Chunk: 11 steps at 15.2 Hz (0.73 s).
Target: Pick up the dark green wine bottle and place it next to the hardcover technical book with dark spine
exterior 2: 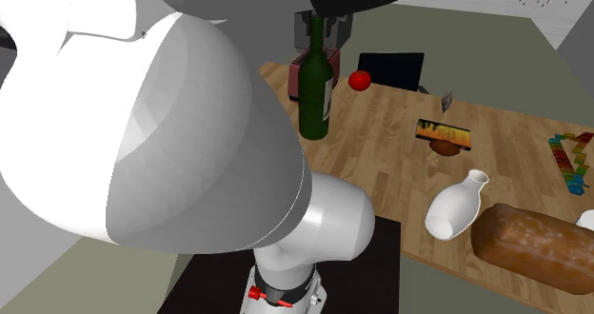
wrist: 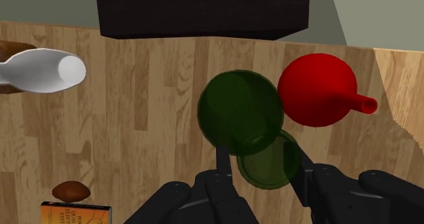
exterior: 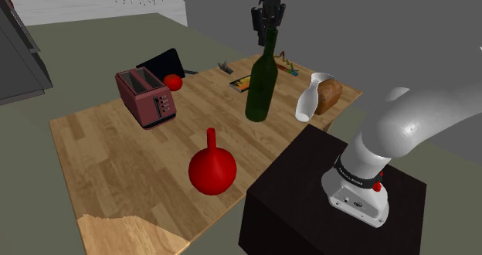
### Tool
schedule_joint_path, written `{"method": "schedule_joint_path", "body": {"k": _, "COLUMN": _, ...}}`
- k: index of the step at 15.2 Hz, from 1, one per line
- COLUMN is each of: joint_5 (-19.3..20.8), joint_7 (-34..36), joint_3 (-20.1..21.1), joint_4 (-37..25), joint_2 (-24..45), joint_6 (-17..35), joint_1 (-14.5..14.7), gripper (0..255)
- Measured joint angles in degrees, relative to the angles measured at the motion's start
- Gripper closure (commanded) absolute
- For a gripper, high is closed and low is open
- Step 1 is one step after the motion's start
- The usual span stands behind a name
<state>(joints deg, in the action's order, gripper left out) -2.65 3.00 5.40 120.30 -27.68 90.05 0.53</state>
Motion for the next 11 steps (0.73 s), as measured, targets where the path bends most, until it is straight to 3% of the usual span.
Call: {"method": "schedule_joint_path", "body": {"k": 11, "joint_5": 0.26, "joint_7": 0.2, "joint_3": -0.13, "joint_4": -11.08, "joint_2": 2.67, "joint_6": -8.4, "joint_1": -0.15, "gripper": 255}}
